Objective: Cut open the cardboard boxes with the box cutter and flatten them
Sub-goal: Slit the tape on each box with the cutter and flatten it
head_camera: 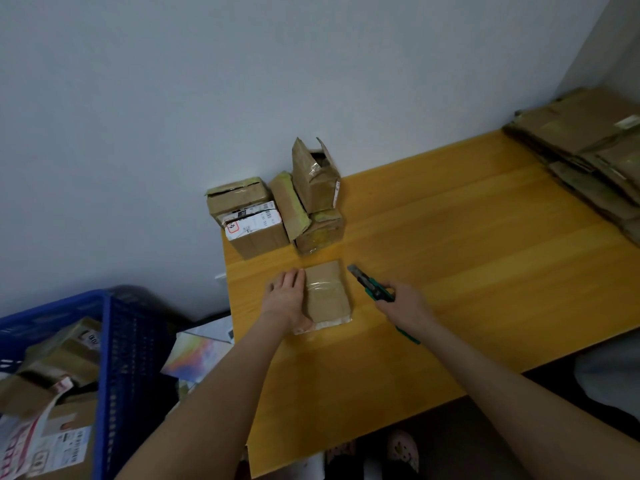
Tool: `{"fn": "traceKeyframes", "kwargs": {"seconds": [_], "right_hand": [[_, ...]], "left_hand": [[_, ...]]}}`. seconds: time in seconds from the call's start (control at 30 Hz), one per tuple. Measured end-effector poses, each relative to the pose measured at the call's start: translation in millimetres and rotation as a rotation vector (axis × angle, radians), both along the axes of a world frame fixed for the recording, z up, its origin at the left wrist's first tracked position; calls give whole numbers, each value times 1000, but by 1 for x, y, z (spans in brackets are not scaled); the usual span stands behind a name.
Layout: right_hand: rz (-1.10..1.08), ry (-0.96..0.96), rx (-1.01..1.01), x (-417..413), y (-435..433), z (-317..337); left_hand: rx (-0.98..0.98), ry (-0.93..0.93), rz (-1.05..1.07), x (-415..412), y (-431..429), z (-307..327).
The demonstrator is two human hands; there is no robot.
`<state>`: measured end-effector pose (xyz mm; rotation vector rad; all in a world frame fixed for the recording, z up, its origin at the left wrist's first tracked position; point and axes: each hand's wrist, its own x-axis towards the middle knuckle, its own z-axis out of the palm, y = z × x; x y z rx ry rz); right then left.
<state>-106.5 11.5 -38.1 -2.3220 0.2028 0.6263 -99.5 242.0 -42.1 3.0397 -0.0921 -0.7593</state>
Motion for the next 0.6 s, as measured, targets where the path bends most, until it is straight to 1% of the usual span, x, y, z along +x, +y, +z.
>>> {"fn": "traceKeyframes", "kwargs": {"seconds": [0.17,0.23,0.33,0.47,0.5,0.6], "right_hand": [[113,-68,-175,-7,-3,6],[127,-67,-209,-8,-4,7],[122,-62,-202,-7,-6,7],[28,-21,-44,-5,-8,4],[12,-9,-35,-4,-9,5],[67,-26,-128,-4,-8,8]], "left_hand": [[-24,19,32,1,-2,0],[-30,16,37,1,-2,-1],[-31,24,47,2,-3,-1],[-28,36,51,3,-4,0],[-31,39,55,3,-4,0],[-30,42,61,3,-4,0]]}}
